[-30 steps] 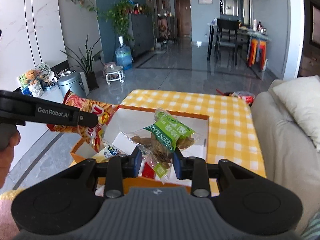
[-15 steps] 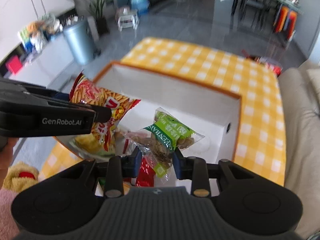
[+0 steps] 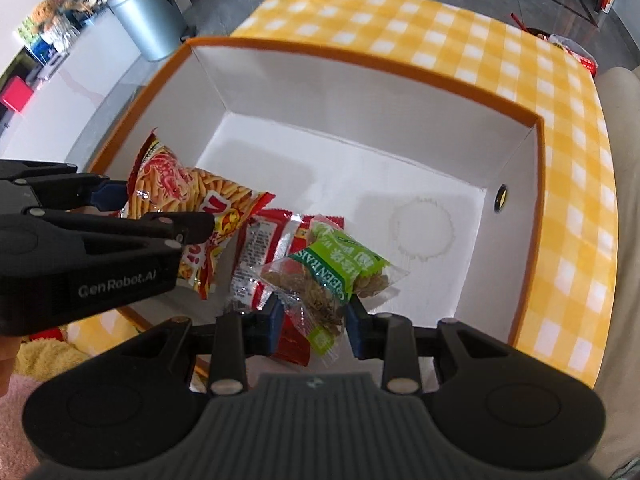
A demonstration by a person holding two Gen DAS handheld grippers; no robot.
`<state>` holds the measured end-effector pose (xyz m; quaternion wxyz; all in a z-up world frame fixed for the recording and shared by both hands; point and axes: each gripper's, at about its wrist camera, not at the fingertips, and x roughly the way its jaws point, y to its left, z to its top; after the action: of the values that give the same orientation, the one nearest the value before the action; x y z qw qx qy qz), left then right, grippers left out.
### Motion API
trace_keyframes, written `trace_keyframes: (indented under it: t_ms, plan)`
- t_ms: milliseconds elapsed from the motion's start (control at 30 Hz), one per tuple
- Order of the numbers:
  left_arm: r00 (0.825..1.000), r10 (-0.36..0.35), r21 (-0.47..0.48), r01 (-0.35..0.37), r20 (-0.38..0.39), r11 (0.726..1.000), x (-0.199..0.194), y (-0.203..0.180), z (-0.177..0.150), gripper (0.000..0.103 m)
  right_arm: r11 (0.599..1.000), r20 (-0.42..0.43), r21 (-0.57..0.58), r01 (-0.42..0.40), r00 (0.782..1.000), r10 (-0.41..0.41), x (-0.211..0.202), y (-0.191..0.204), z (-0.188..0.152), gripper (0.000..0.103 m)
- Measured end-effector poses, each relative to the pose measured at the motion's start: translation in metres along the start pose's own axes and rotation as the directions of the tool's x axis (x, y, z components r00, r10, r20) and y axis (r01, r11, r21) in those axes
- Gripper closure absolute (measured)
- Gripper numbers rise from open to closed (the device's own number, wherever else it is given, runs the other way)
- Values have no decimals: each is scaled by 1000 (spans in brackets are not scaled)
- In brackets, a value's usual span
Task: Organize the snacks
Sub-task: 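Carry both packets over the orange box and open both tools to drop them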
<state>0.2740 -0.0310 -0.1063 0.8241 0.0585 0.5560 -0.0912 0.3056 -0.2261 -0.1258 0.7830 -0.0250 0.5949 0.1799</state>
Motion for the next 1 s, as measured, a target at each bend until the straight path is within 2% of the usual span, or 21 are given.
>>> trace_keyframes:
  t_ms: [567, 733, 800, 833, 900, 1000]
  plan:
    - [997, 41, 43, -38, -62, 998, 19, -8, -2, 54, 998, -62, -11, 54, 997, -55, 19, 3, 1, 70]
    - [996, 64, 57, -61, -64, 997, 17, -10, -4, 47, 998, -53, -34, 61, 997, -63, 15, 8, 0, 69]
    - [996, 66, 68, -62, -55, 996, 12, -11, -5, 44, 997, -46, -44, 68, 996, -70, 11, 10, -1, 64]
    - [996, 67, 71, -63, -51, 995, 10, -12, -6, 43, 996, -43, -47, 75, 996, -77, 10, 11, 0, 57]
    - [997, 76, 74, -73, -32, 995, 4, -11, -6, 35, 995, -34, -48, 90, 995, -92, 7, 11, -2, 48]
    - [997, 83, 70, -84, 7, 994, -8, -10, -5, 28, 993, -21, -51, 106, 994, -108, 0, 12, -4, 40]
